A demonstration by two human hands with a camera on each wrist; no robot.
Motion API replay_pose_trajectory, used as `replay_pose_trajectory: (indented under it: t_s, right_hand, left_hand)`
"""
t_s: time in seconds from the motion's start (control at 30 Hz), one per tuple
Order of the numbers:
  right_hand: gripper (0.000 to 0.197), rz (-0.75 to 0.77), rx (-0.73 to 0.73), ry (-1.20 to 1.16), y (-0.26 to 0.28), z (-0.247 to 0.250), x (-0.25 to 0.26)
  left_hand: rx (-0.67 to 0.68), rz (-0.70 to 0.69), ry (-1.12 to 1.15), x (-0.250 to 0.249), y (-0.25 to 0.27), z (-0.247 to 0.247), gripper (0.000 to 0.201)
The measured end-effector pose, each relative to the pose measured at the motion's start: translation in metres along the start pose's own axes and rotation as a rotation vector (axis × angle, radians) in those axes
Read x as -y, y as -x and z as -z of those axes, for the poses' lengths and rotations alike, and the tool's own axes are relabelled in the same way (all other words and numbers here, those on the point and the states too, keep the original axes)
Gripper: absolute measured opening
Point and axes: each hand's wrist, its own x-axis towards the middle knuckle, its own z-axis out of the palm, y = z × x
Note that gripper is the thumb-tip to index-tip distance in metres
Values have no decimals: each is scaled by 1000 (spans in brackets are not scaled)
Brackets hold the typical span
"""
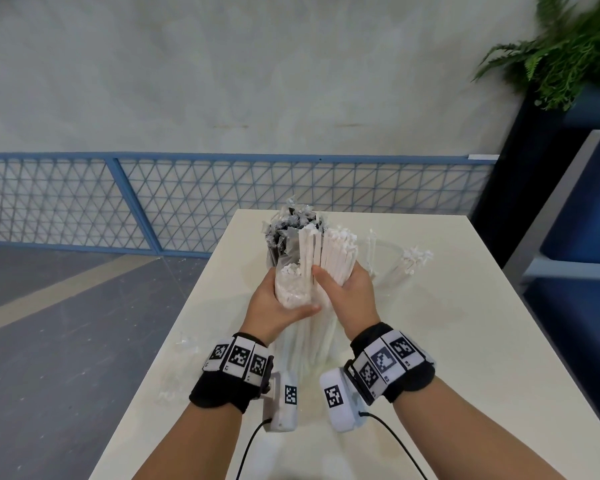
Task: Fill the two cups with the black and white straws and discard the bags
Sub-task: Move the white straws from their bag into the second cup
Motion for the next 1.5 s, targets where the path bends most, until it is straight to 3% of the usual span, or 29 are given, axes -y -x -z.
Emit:
replay_pose_trajectory:
  t_s: [0.13, 0.3, 0.5, 1.03, 1.13, 1.37, 1.5]
  right_hand:
    - [28, -60, -10, -86, -4, 0, 6]
    - [32, -28, -8, -151, -12, 7, 27]
    - [39, -37, 82, -29, -11, 10, 25]
    - [5, 6, -195, -299, -41, 29, 47]
    - [13, -30, -149, -277, -42, 31, 41]
    - [34, -118, 176, -189, -25, 27, 21]
    - [32, -186, 237, -150, -26, 20, 26]
  left_hand:
    - [-63, -5, -36, 1, -1, 0, 67]
    - [-75, 2, -102, 5, -2, 3, 66]
    - [-70, -9, -132, 5, -4, 5, 63]
    - [-21, 42, -79, 6, -6, 9, 61]
    - [-21, 47, -70, 7, -7, 7, 63]
    - [-13, 8, -91, 2, -6, 3, 55]
    - [-9, 14, -121, 2, -6, 3, 61]
